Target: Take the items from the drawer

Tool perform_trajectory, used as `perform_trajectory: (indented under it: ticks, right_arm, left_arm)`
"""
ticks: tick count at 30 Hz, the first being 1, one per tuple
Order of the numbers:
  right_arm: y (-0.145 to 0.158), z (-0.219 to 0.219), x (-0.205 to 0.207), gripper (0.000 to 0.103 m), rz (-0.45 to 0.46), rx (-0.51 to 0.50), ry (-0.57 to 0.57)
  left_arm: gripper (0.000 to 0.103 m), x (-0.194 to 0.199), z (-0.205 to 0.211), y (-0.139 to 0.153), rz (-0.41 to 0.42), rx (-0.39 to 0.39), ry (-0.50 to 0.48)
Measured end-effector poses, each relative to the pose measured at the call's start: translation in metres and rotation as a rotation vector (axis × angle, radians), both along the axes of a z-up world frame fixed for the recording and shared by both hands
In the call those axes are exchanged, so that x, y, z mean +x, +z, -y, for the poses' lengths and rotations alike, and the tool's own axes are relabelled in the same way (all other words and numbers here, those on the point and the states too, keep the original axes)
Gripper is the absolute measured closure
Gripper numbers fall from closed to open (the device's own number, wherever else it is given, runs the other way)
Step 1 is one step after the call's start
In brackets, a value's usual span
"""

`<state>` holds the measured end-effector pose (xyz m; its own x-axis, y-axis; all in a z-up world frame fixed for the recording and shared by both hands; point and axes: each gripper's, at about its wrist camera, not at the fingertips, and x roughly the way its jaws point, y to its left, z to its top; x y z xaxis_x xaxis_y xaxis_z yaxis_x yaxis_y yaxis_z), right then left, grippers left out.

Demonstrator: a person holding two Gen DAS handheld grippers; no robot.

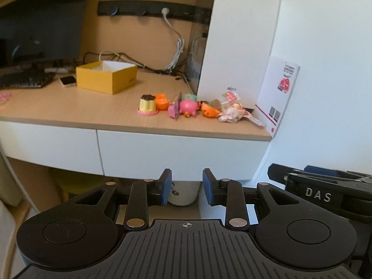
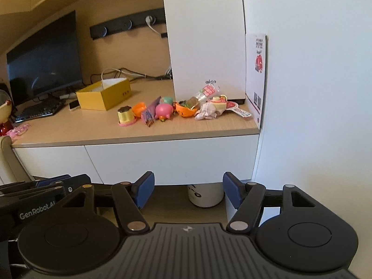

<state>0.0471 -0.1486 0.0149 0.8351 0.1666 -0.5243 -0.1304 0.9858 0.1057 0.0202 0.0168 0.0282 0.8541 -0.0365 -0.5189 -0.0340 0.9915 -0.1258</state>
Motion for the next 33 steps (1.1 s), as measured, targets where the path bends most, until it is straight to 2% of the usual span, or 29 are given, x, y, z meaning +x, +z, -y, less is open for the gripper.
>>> perform_trajectory:
  ticks: [4,16,33]
  right_arm:
    - [-0.001,0.003,-0.01,0.037,0.011,0.009,0.02]
    - [-0.007,-0.008,-0.022,0.037,-0.012,0.004,0.056]
    - [-0.005,-0.003,-0.023,0.037,0.007,0.008,0.047]
  left_arm:
    - [0.071,-0.007,0.007,0.005,-0.004,0.024,0.013]
    - [0.071,-0.02,-0.002,-0.008,-0.021,-0.001,0.039]
    - [0.071,-0.017,0.003,-0.006,0.0,-0.008,0.001]
